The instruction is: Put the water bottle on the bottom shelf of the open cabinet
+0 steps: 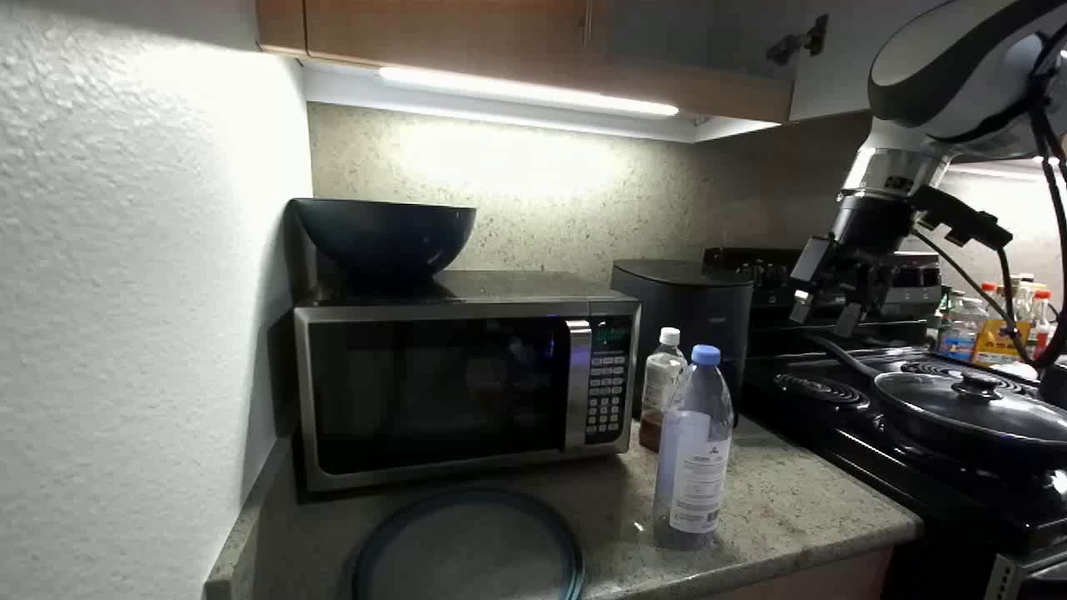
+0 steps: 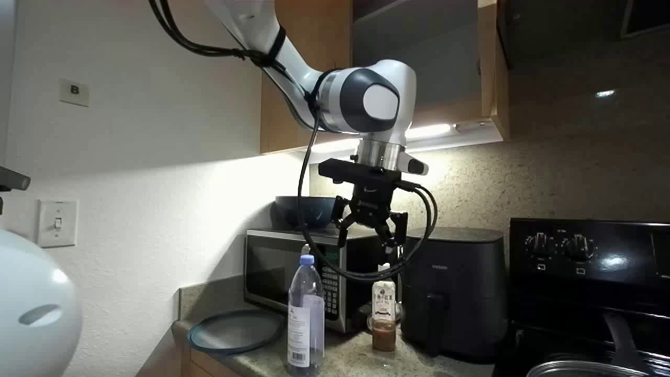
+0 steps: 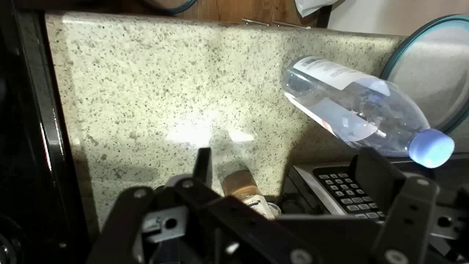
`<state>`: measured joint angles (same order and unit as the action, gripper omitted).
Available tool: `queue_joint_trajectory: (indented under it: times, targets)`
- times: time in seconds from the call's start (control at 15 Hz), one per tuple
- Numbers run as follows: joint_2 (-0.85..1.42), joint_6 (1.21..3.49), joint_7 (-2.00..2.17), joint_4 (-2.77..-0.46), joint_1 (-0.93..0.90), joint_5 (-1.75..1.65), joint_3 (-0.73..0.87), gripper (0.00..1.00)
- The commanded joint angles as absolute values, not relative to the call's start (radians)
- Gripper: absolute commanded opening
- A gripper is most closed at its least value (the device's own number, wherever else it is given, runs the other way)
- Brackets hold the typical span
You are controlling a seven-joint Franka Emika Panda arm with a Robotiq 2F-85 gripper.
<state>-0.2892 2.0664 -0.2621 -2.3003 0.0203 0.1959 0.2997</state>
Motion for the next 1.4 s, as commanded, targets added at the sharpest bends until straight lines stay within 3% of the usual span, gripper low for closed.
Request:
queue_joint_trajectory:
  times: [0.0,0.47,1.33]
  targets:
    - [-0.286,2.062,-0.271,-2.298,0.056,0.207,0.267,1.00]
    - [-0.271,2.043,-0.276,-2.275,0.047,0.201,0.250,1.00]
    - [-0.120,1.782,-0.186,-2.000,-0.011,0.054,0.033,1.00]
